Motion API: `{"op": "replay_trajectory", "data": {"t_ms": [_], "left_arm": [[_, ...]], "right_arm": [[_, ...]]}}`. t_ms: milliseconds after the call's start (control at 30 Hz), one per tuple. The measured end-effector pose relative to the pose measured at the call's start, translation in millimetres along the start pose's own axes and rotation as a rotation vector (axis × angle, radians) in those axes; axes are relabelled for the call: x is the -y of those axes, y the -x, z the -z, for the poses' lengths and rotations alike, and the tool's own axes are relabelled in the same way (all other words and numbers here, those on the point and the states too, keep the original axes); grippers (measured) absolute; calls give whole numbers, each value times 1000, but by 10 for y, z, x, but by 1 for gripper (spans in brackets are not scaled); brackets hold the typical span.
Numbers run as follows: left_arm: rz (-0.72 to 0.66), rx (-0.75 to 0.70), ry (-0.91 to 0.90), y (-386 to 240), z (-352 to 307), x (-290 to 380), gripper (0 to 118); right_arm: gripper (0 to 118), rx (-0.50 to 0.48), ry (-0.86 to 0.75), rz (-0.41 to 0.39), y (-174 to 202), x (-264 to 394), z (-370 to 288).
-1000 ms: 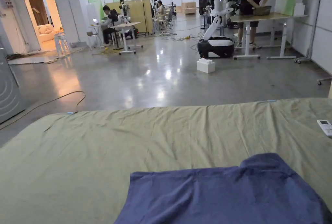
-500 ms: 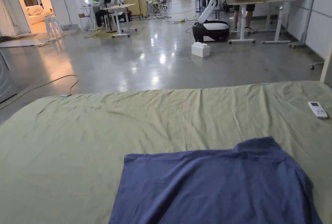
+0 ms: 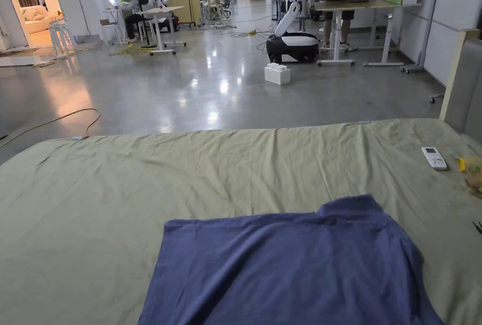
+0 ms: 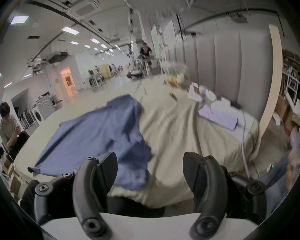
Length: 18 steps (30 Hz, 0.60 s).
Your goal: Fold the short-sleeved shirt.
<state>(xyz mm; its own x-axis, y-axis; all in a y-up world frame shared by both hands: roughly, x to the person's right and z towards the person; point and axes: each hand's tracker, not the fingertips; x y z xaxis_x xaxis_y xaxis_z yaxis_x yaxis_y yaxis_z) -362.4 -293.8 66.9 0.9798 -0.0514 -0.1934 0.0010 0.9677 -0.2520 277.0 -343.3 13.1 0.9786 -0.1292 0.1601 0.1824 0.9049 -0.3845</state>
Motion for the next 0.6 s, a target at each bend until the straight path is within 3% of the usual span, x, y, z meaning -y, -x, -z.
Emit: {"op": "replay_trajectory", "data": {"t_ms": [200,433,500,567,600], "left_arm": [[22,30,-157,-465,-340,-606,99],[91,-2,-215,-750,-520,-946,95],[80,1,-217,-746,-548,-989,66],[59,14,-228,-738,-593,-1024,31],[61,23,-237,-735,-614,-1034,21]], "right_arm": [[81,-136,-245,-90,683,-675,-492],[80,-187,-334,-136,1046,-988,-739],[64,-192,-301,-163,1084,-1044,-751],[33,-187,-285,-168,1104,-1027,-764],[20,-184,-322,-202,1114,-1035,-783]]}}
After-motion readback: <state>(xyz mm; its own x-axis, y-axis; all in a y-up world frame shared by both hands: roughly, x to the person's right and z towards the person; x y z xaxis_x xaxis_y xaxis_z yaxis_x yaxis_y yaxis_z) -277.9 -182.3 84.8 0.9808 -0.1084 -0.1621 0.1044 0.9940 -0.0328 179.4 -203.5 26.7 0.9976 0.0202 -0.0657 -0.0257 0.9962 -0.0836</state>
